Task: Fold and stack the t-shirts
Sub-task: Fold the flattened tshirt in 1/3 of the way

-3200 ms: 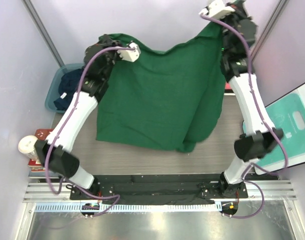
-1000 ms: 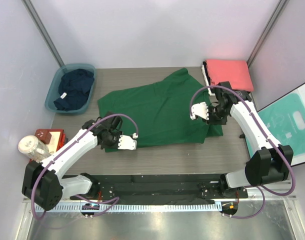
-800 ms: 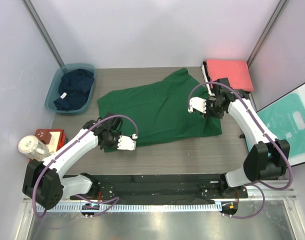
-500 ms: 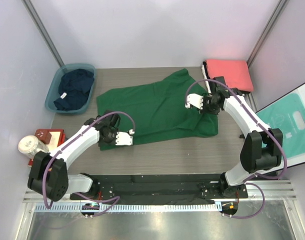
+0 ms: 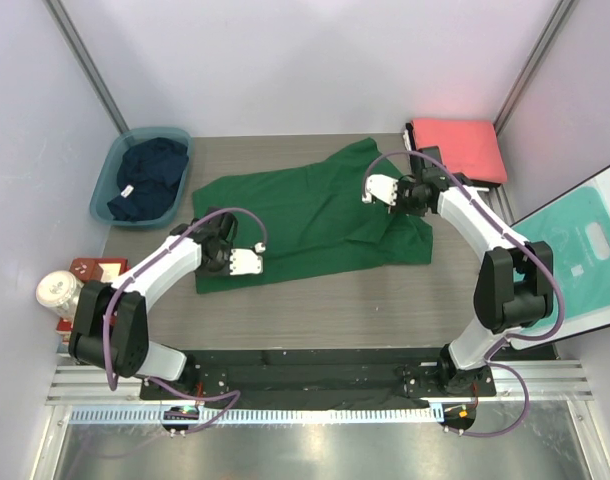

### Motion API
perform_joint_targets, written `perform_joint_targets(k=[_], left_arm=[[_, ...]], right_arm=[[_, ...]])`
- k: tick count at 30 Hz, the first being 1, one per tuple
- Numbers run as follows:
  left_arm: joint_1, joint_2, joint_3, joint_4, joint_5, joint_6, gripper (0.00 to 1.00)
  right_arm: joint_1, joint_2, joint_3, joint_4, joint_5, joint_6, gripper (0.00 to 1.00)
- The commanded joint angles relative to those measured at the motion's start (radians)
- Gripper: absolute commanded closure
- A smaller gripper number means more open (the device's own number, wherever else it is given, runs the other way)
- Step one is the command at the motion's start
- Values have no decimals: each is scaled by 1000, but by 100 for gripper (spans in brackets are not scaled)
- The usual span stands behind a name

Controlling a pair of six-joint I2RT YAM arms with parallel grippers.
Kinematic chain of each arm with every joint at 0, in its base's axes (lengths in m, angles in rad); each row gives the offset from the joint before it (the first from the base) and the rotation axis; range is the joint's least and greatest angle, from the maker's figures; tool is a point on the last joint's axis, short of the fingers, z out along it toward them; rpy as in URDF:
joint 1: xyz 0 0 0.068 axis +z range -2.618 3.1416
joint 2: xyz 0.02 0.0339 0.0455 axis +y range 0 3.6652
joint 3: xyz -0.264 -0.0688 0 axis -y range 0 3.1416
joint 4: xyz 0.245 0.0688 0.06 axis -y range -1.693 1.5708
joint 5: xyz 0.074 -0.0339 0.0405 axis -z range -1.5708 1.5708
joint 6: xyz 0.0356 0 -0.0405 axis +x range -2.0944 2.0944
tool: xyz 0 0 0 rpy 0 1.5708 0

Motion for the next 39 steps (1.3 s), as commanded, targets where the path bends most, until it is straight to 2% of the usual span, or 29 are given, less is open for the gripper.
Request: perform_joint_targets(k=[1,8,17,39], left_arm=[[9,20,38,16,-16,22,100],[9,38,46,19,-21,25,100],[58,82,44,132,-65,-16,100],[86,191,103,221,-79,-39,100]], right_arm=[[27,5,39,119,18,30,99],[59,28,32,225,39,36,99],[77,66,34,293,72,34,99],[97,134,8,442,136,67,98]])
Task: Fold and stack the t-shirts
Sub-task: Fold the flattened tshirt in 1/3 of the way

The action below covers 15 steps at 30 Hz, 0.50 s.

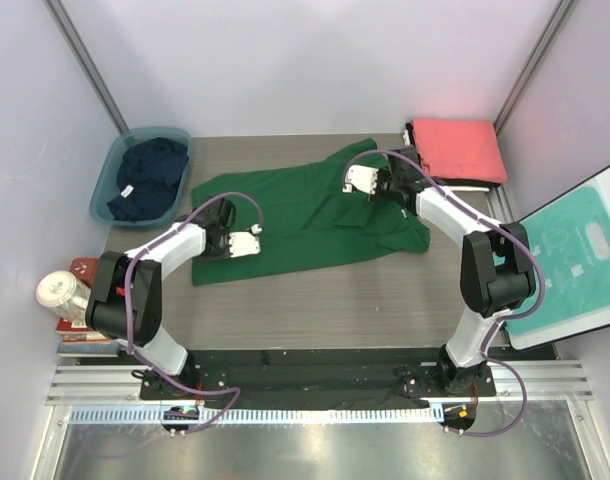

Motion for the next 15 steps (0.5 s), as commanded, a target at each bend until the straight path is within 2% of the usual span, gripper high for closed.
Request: perform_joint_targets(k=[1,8,10,11,12,14,15], left_arm=[[14,9,39,21,-20,-3,100],[30,26,44,21,-32,3,100],[33,38,52,23,-38,-1,98],[36,41,55,26,-41,-4,92],[37,42,56,30,-49,-10,74],[43,41,50,82,-64,-21,53],[43,42,47,99,-87,-26,23]], right_arm=[[8,8,7,85,28,19,98],[11,34,4,155,79,25,96],[17,43,-4,177,109,35,88],[19,46,-10,228,126,46,79],[22,48,-13,244,138,52,60],[23,51,-21,267,173,69,40],[23,52,-22,307,186,75,29]])
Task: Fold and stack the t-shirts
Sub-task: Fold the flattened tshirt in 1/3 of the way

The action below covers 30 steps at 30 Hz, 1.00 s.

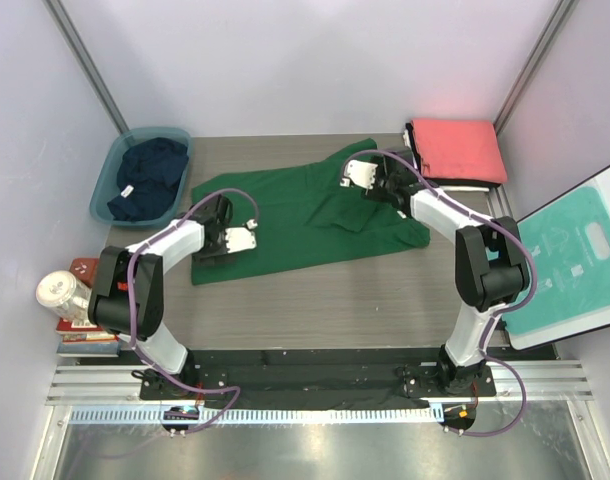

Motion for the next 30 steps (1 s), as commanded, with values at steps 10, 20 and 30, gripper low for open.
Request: perform_joint_targets(k=[10,20,30], left_arm=[[39,-52,41,211,-85,-69,10],[23,-121,52,-1,152,-23,94],[2,-54,100,-76,149,-71,100]], right_arm=[[-31,-68,2,30,166,138,30],[22,112,333,-658,-405,330,37],[104,274,516,-697,-448,341,49]])
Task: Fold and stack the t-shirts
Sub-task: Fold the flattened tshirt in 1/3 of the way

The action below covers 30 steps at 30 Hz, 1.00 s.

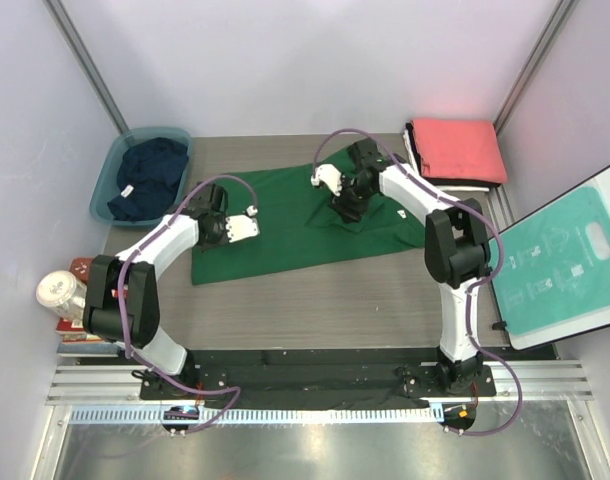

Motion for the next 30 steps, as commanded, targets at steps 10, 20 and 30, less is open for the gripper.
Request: perform_joint_targets(k=[10,20,30], left_arm=[[-14,-17,0,-38,16,-44,100],[-14,-6,13,-31,16,-49,100],[-14,-3,10,-20,13,-60,100]], right_arm=[[18,-18,-4,-56,15,-28,44],[18,0,-60,12,84,-25,40],[15,27,-63,49,113,-30,53]])
